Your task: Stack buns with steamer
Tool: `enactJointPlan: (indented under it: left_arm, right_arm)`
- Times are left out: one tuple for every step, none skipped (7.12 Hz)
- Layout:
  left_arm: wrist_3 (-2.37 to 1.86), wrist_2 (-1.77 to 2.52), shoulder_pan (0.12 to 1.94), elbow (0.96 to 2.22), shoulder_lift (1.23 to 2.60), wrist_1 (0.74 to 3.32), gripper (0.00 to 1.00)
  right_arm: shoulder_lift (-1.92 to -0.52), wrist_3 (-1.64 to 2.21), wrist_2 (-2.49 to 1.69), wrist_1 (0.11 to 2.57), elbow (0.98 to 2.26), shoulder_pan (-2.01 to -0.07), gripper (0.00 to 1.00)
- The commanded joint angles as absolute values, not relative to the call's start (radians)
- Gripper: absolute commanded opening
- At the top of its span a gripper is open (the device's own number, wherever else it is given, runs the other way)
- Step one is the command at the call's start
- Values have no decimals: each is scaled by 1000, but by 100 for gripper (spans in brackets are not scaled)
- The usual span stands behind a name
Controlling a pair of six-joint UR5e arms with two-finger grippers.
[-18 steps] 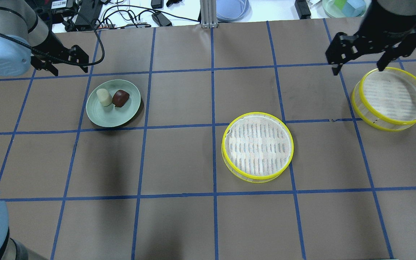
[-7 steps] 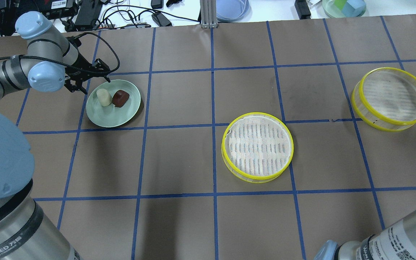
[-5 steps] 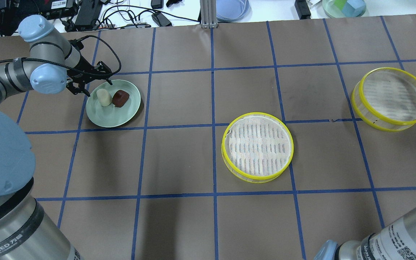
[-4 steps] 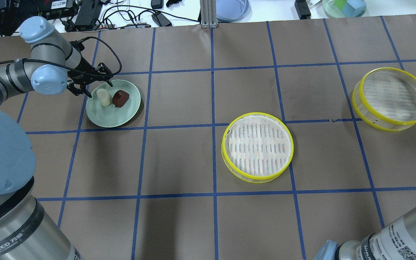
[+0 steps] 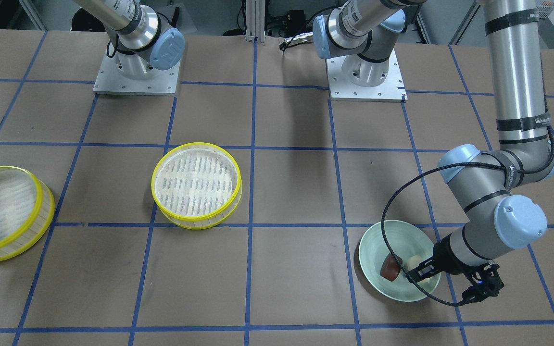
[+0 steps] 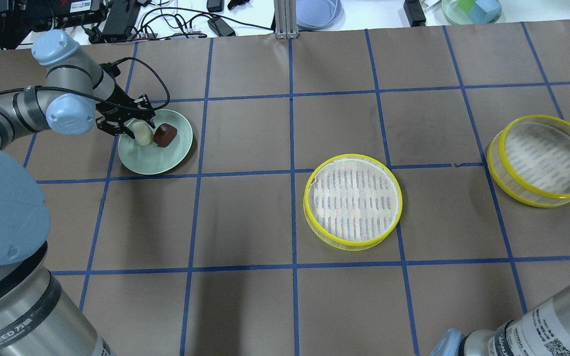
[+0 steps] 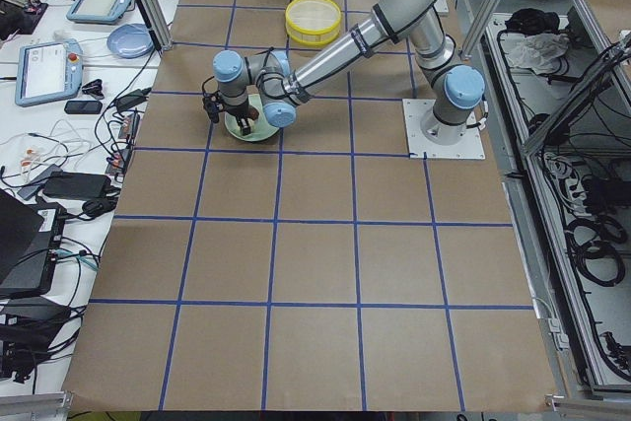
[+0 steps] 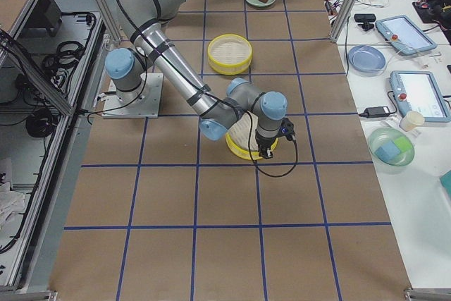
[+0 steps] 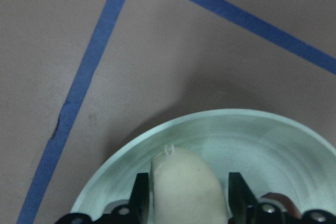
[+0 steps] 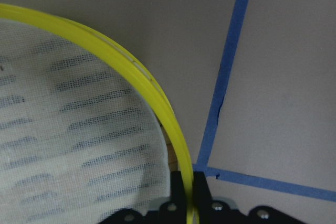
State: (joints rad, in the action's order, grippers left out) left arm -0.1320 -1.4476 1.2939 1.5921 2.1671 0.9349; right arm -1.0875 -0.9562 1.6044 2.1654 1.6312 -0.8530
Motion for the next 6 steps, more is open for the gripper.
enactJointPlan:
  left_arm:
    - [-40, -1437, 1293, 1589, 2161, 920, 28]
    - [-37, -1443, 1293, 1595, 2152, 925, 13]
    - [-38, -1443, 1293, 1594, 2135, 925, 10]
    - [-52, -1448, 1302, 1589, 2113, 937, 10]
    - [-55, -1451, 1336, 1586, 2067, 972, 12]
    - [-93, -1454, 1397, 1579, 2021, 1020, 14]
  right_arm:
    - [-1152, -960, 1601, 2078, 1631, -856, 0]
    - [-1207, -963, 1601, 2007, 1631, -865, 0]
    - [-1262, -963, 1601, 1915, 1632, -883, 0]
    - [-1305, -956, 1603, 1872, 1632, -912, 0]
    - [-1352, -940, 1612, 1812, 1631, -951, 0]
    - [-1420, -864, 1615, 1733, 1632, -984, 0]
